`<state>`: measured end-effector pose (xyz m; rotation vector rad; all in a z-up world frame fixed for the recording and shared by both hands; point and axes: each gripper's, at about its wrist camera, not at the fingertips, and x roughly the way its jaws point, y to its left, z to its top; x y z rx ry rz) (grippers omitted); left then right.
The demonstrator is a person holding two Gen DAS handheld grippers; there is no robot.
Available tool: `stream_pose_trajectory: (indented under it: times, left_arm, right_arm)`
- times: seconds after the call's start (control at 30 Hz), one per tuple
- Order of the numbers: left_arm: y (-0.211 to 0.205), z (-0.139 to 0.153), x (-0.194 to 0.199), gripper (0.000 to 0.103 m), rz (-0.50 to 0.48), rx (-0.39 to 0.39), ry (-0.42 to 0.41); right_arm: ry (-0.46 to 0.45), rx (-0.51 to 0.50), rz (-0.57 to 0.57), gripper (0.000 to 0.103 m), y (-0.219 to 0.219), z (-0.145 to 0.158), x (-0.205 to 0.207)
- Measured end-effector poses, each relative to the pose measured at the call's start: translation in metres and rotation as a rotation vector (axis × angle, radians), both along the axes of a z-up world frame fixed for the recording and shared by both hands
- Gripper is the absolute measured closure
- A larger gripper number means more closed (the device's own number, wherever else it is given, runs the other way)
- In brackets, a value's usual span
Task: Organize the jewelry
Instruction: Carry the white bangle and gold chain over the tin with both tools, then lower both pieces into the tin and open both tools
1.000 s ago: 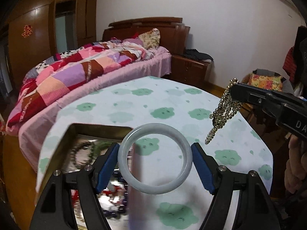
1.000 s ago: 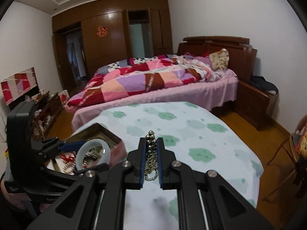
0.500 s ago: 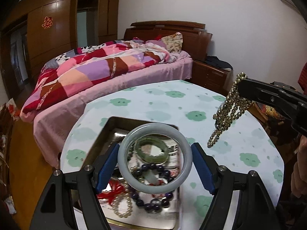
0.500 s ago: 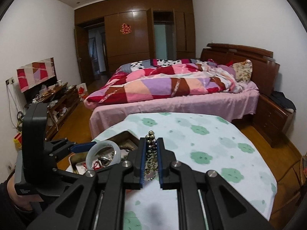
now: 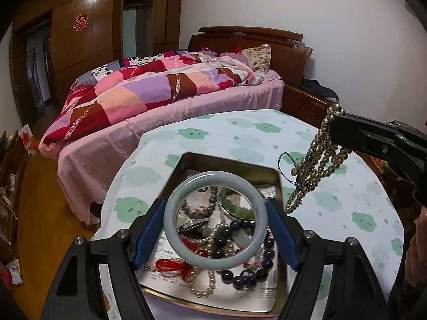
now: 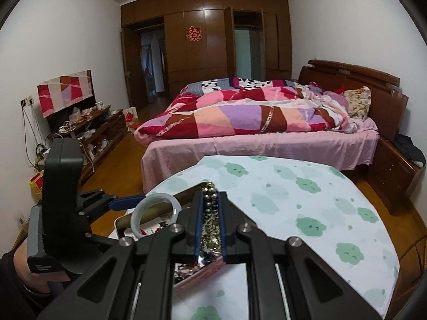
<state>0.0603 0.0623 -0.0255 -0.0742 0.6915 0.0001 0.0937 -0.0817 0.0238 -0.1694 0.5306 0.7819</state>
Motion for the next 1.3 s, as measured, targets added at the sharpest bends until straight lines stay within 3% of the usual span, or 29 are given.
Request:
stream_pose_trajectory:
  times: [0.47, 1.3]
  left_arm:
    - [0.025, -0.007, -0.005, 0.027, 0.051, -0.007, 0.018]
    - [0.023, -0.030, 0.002, 0.027, 0.021, -0.011, 0.091]
  right_arm:
    - [0.059, -0.001, 0.029, 0.090, 0.018, -0.012, -0.002]
    - [0.185, -0.074, 0.034, 0.090, 0.034, -0.057, 0.007]
